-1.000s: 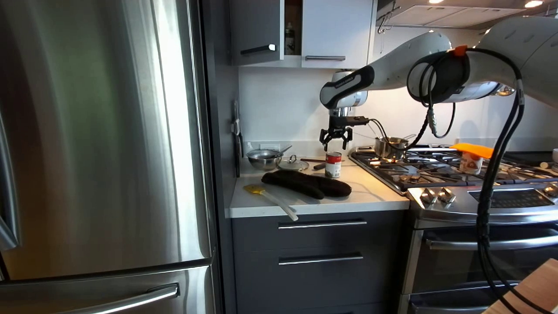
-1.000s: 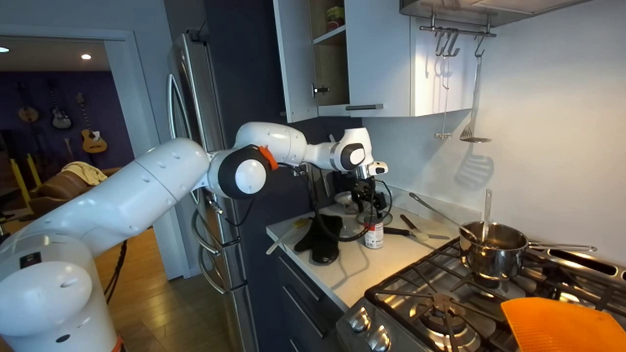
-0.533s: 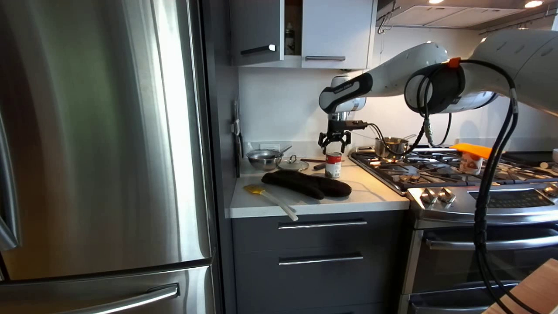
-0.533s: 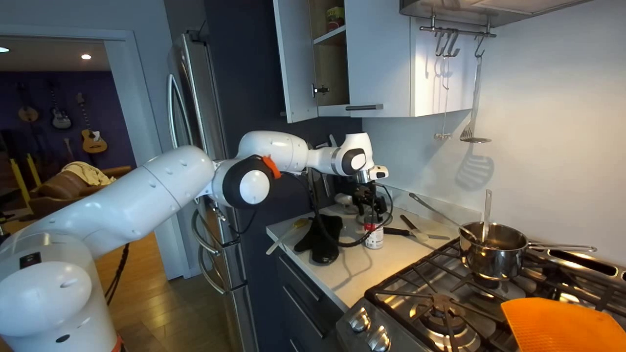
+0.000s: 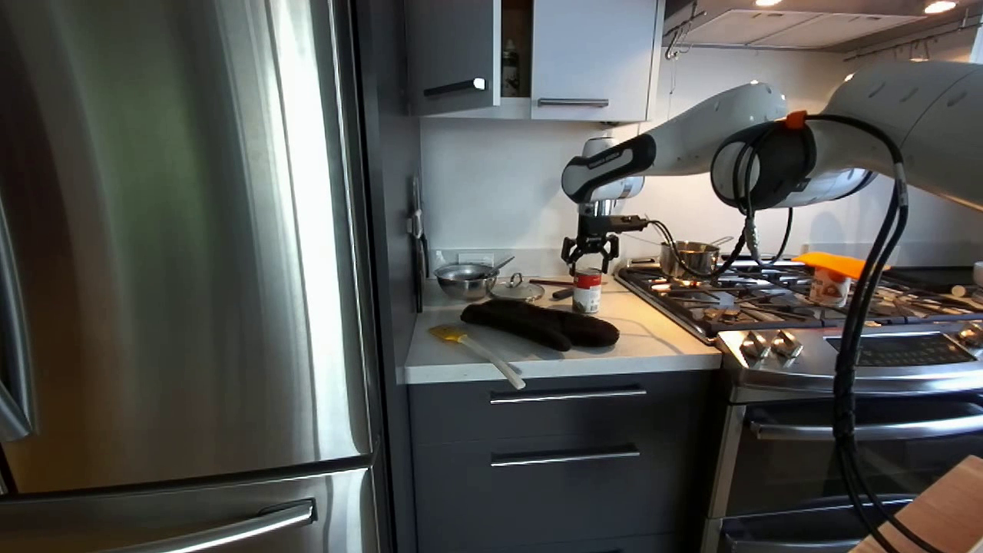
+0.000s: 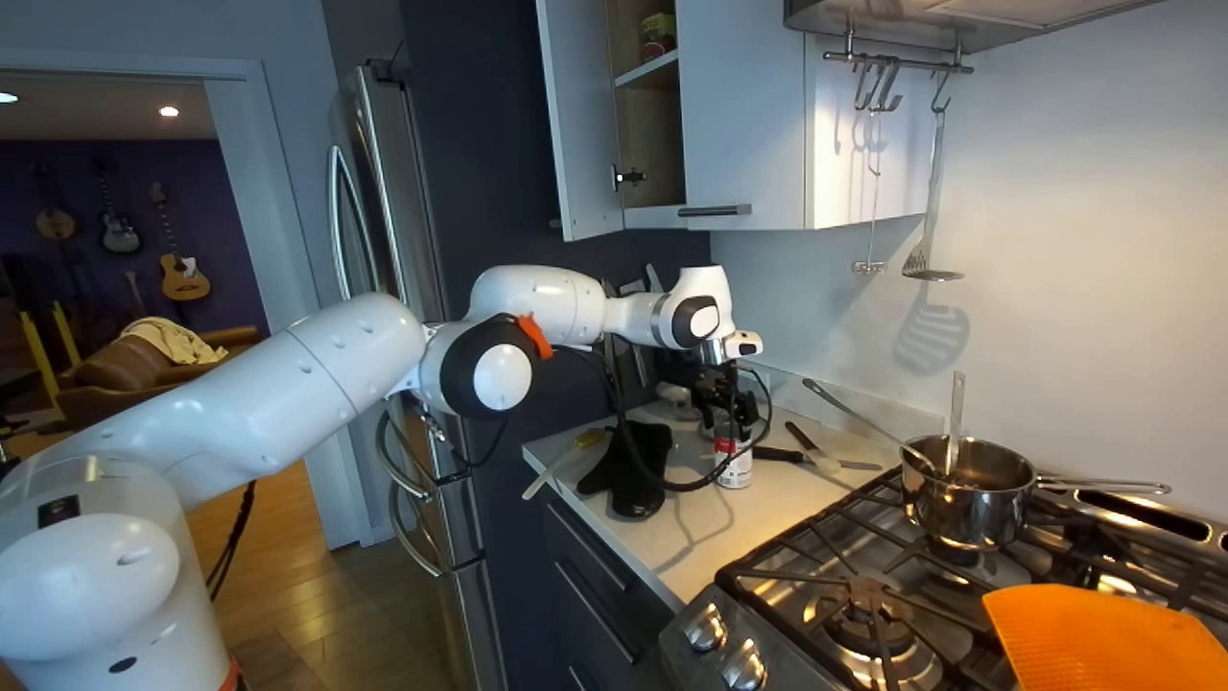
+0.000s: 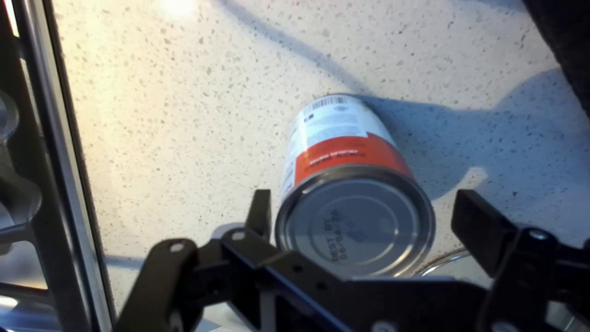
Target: Put the can on the bottom left stove plate
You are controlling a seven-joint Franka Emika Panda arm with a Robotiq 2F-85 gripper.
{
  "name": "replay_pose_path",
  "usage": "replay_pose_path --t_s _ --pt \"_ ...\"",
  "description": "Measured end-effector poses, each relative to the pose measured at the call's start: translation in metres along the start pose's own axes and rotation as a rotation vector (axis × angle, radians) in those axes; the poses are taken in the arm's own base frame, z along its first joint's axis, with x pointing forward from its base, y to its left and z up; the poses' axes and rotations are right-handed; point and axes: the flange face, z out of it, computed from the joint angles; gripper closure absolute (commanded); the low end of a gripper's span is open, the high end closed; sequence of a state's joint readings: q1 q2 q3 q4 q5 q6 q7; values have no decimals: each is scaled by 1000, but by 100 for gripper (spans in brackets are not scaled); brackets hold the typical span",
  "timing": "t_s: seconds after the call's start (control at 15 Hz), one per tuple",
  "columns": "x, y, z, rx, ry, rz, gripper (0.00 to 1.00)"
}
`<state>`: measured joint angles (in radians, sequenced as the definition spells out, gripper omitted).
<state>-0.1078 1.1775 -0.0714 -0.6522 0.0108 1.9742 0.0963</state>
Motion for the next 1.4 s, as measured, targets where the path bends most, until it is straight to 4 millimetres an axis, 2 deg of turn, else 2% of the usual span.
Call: replay_pose_path --t_s 0.8,0.87,0.93,1.07,1.4 --pt "0 4 11 -3 -2 23 0" --pt "0 3 11 -3 0 23 25" --pt "1 3 12 -3 1 23 26" --pt "2 3 12 -2 11 23 42" --pt "3 4 12 -3 22 23 42"
